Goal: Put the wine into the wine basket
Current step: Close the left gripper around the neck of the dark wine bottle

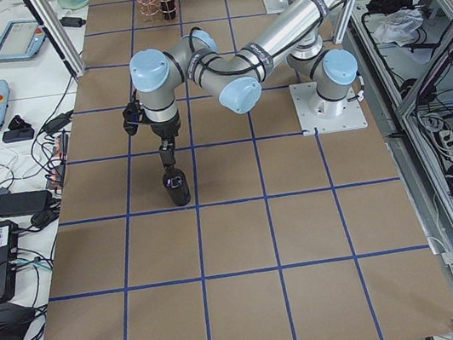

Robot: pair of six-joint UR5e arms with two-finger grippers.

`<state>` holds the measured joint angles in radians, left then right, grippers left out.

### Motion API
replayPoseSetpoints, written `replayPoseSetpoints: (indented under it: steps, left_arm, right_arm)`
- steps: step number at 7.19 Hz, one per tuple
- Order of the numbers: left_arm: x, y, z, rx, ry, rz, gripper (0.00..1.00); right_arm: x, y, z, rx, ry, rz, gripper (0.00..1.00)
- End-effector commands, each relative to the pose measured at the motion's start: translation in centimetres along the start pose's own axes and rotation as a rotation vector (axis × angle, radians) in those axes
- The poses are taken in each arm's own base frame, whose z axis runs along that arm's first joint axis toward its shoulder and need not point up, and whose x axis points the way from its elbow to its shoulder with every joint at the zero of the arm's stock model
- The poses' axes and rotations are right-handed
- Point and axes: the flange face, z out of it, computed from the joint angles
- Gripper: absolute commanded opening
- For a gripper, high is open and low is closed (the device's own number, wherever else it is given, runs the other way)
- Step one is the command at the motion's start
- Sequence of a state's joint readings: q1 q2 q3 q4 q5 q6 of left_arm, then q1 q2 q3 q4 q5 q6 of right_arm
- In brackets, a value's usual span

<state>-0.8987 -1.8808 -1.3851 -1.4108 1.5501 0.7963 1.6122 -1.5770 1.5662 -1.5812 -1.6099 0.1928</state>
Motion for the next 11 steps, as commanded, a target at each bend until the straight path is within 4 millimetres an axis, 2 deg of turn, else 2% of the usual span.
replayPoseSetpoints:
  steps: [1,3,4,5,7,9,10,11]
  left_arm:
    - [-1.4,-0.3,1.2,0.004,-0.002,0.006,1.0]
    - [-2.1,-1.0,2.4,0.015,-0.009,0.013,0.97]
    - [-2.2,-1.1,2.9,0.012,-0.001,0.011,0.82]
    - [-2.3,-1.1,3.5,0.001,0.001,0.009,0.82]
    - [-2.5,-1.2,3.8,-0.004,0.001,0.009,0.74]
    - [-2.7,-1.2,4.1,-0.006,0.003,-0.002,0.74]
    - [-2.7,-1.4,4.3,0.001,-0.005,0.002,0.65]
    - [-2.8,-1.5,4.7,-0.004,-0.002,0.003,0.38]
  right_arm:
    - [0.0,0.0,0.0,0.0,0.001,0.0,0.98]
    - [0.0,0.0,0.0,0.0,0.001,-0.001,0.98]
    - [0.0,0.0,0.0,0.0,-0.001,0.002,0.98]
    - [0.0,0.0,0.0,0.0,0.001,0.0,0.98]
    - [0.0,0.0,0.0,0.0,0.001,0.002,0.98]
    - [0.0,0.1,0.1,0.0,0.001,0.002,0.98]
    - [0.0,0.0,0.2,-0.001,-0.001,0.002,0.98]
    - [0.0,0.0,0.3,-0.003,0.001,0.0,0.98]
